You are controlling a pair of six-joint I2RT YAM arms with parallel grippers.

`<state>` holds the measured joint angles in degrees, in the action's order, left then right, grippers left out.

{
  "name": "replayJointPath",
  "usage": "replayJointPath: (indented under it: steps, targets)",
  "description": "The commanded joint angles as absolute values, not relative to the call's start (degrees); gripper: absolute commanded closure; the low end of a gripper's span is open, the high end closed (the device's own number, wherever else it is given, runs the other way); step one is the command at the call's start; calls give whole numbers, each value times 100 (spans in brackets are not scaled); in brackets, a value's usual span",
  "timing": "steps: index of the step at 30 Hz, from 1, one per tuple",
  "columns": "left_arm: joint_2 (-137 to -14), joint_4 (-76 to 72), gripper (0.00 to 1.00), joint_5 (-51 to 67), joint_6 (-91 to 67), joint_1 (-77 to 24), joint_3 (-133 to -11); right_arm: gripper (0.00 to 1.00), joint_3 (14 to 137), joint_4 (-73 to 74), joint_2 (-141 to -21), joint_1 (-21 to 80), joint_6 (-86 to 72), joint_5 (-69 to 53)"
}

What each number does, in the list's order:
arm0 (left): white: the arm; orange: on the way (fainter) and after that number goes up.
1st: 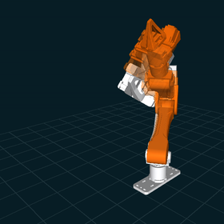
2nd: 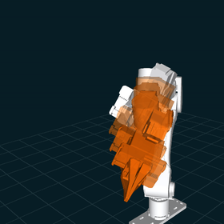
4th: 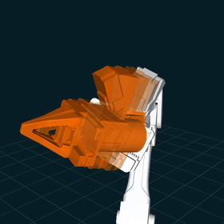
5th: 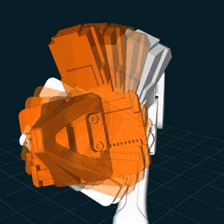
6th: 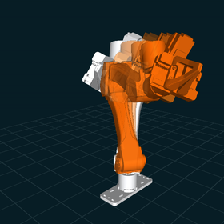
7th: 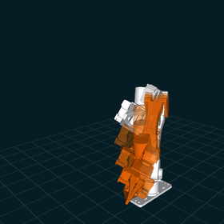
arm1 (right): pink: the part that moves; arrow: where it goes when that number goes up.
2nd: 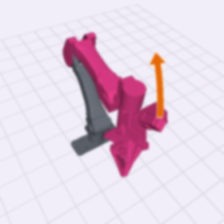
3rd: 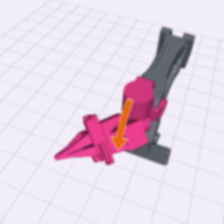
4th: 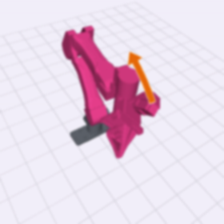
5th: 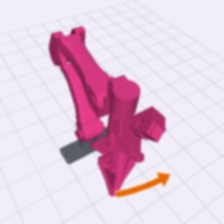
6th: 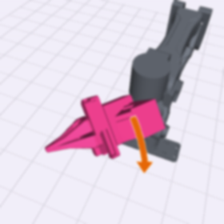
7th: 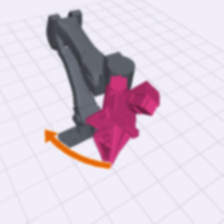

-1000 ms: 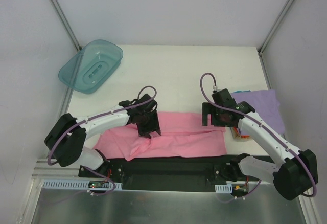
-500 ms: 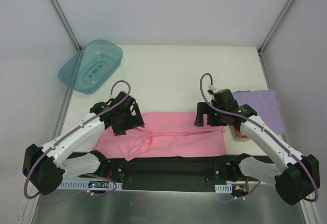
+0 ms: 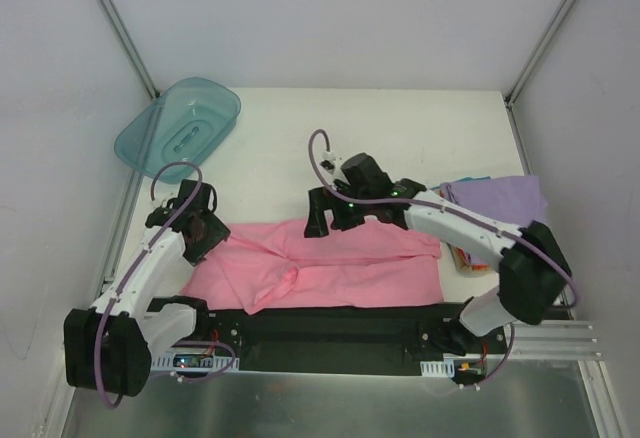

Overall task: Fold and stack the t-shirts
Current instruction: Fold the other side of the tshirt into a rectangle

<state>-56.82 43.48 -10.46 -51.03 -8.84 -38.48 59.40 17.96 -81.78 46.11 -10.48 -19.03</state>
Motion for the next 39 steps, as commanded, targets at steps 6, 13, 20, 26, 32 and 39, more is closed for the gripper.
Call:
replayJointPath:
  steps: [6, 13, 20, 26, 32, 39]
  targets:
    - [-6266, 3112, 47, -458, -4694, -361, -3437, 19, 7865, 1757, -10528, 5282, -2091, -2048]
    - [-6740, 2655, 80, -185, -4456, -185, -3401, 37, 8165, 1986, -11223, 5326, -2777, -1626]
    - [-6943, 2540, 100, -62, -4280, -35, -3507, 52, 8736, 1951, -11943, 5370, -2970, -1898]
    - [-6724, 2549, 100, -44, -4157, 158, -3516, 80, 8974, 1899, -12190, 5361, -3050, -1881]
    - [-6741, 2549, 100, 219, -3973, 211, -3709, 99, 9176, 1837, -12261, 5335, -3015, -1933]
    - [-6812, 2549, 100, 431, -3867, 299, -3920, 99, 9079, 1749, -12094, 5239, -2900, -1802]
